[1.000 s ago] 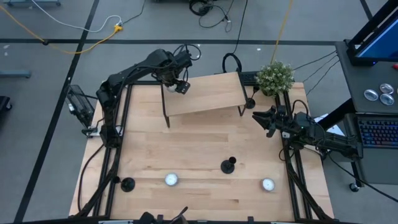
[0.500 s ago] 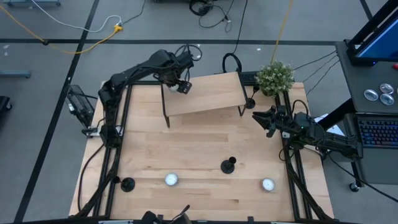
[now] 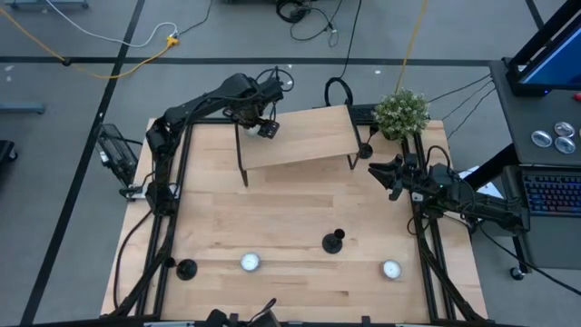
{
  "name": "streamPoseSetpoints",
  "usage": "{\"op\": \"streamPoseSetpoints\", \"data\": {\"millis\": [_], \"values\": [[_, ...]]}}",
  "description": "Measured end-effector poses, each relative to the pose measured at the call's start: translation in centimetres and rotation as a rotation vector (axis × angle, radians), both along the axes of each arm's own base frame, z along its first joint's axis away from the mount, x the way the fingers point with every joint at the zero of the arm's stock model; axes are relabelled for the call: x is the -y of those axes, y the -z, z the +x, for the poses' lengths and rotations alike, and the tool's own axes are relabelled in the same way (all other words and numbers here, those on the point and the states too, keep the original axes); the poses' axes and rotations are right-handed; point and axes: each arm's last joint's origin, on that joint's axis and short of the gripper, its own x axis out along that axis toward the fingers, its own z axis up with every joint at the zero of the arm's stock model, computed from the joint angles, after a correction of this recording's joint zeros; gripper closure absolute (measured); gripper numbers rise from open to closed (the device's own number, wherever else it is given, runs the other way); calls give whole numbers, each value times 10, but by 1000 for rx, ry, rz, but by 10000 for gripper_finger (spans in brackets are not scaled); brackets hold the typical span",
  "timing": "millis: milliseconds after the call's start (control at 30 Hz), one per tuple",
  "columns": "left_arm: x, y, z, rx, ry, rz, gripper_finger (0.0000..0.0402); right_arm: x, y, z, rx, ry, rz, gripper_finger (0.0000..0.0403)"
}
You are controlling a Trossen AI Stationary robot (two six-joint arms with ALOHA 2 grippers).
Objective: Pick & Place candle stick holders
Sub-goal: Put the blue patterned scented candle on the shelf
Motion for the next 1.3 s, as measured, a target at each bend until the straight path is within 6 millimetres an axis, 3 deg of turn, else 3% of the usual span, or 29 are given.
{"op": "streamPoseSetpoints", "data": {"millis": [233,933,1300], "values": [[0,0,1,5,-16,5,55,0,0,0,0,0,0,287],[-13,0,-10,94,-34,-140,50,0,0,0,0,0,0,287],[-19,-7,-19,112,-33,-131,50,0,0,0,0,0,0,287]]}}
